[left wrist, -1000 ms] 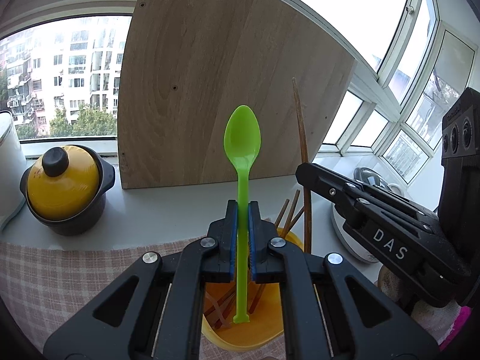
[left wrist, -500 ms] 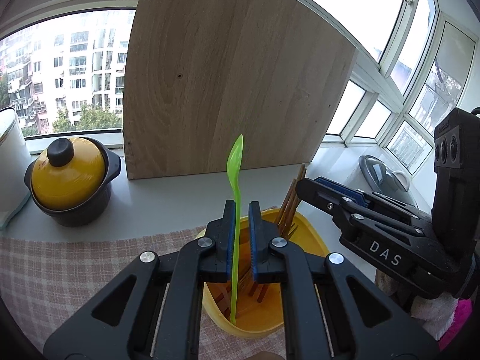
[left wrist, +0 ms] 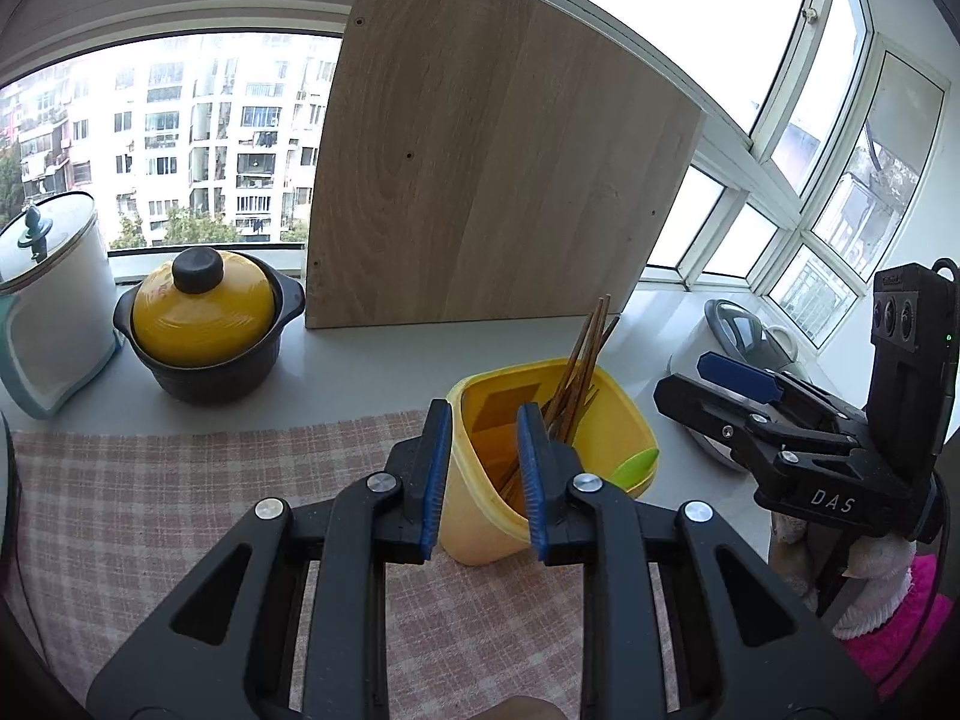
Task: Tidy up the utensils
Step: 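Open both tools to release the spoon and chopstick, then pull back, then move the right tool down to a red-tipped chopstick while the left tool approaches the other chopstick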
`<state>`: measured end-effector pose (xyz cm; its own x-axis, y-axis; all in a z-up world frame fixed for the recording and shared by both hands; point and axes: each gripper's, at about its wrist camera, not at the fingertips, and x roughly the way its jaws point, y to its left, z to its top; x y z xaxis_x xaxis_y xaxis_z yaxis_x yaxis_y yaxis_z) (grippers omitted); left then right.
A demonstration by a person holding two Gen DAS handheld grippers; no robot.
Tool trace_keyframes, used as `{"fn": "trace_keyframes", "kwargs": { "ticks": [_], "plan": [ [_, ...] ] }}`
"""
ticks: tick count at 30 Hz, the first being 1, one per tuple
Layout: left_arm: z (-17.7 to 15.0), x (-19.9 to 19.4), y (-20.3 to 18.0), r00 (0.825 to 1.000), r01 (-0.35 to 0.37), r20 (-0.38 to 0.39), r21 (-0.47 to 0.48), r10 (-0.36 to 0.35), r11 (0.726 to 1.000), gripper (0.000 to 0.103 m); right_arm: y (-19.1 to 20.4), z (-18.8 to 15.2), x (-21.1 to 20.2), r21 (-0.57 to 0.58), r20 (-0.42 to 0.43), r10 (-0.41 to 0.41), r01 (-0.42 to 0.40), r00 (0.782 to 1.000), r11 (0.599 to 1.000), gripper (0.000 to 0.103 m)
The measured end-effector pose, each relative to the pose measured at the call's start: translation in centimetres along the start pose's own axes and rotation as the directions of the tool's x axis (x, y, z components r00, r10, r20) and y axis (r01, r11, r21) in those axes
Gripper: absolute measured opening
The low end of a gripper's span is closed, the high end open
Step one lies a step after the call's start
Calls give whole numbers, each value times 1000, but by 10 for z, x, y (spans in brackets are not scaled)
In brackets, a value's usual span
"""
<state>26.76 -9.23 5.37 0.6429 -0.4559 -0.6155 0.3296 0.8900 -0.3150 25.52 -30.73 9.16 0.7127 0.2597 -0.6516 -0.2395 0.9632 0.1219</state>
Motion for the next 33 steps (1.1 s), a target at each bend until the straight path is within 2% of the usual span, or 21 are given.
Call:
{"fn": "trace_keyframes", "kwargs": {
  "ticks": [1, 3, 7, 8, 14, 19, 22, 23, 27, 30, 33],
  "plan": [
    [-6, -6, 4, 1000, -14, -6, -1, 14, 1000, 21, 4, -4, -6, -15, 4, 12, -12, 1000, 1000, 88],
    [-20, -18, 14, 999, -31, -24, -5, 31, 1000, 21, 13, -12, -15, -36, 13, 22, -22, 1000, 999, 91],
    [-56, -37, 35, 992, -83, -96, -8, 82, 997, 21, 32, -31, -30, -79, 11, 37, -36, 999, 996, 103],
    [-66, -42, 40, 989, -96, -116, -10, 94, 995, 21, 36, -37, -33, -93, 4, 51, -50, 999, 994, 103],
    [-124, -64, 75, 963, -167, -230, -99, 141, 981, 21, 61, -69, -24, -183, -140, 67, -92, 988, 979, 103],
    [-163, -77, 88, 944, -208, -288, -142, 160, 968, 21, 82, -103, -6, -207, -278, 95, -156, 956, 966, 102],
    [-179, -79, 88, 931, -233, -320, -142, 178, 962, 22, 103, -126, 3, -257, -348, 115, -212, 931, 943, 94],
    [-184, -80, 86, 927, -244, -325, -139, 188, 960, 26, 111, -133, 6, -278, -369, 119, -231, 922, 932, 91],
    [-203, -86, 80, 917, -265, -343, -140, 204, 954, 30, 142, -160, 15, -326, -446, 139, -305, 884, 895, 82],
    [-214, -89, 74, 911, -281, -348, -130, 222, 951, 36, 160, -175, 25, -341, -511, 145, -354, 847, 871, 71],
    [-221, -90, 72, 905, -295, -353, -116, 238, 949, 36, 173, -188, 35, -348, -556, 140, -383, 819, 856, 60]
  ]
}}
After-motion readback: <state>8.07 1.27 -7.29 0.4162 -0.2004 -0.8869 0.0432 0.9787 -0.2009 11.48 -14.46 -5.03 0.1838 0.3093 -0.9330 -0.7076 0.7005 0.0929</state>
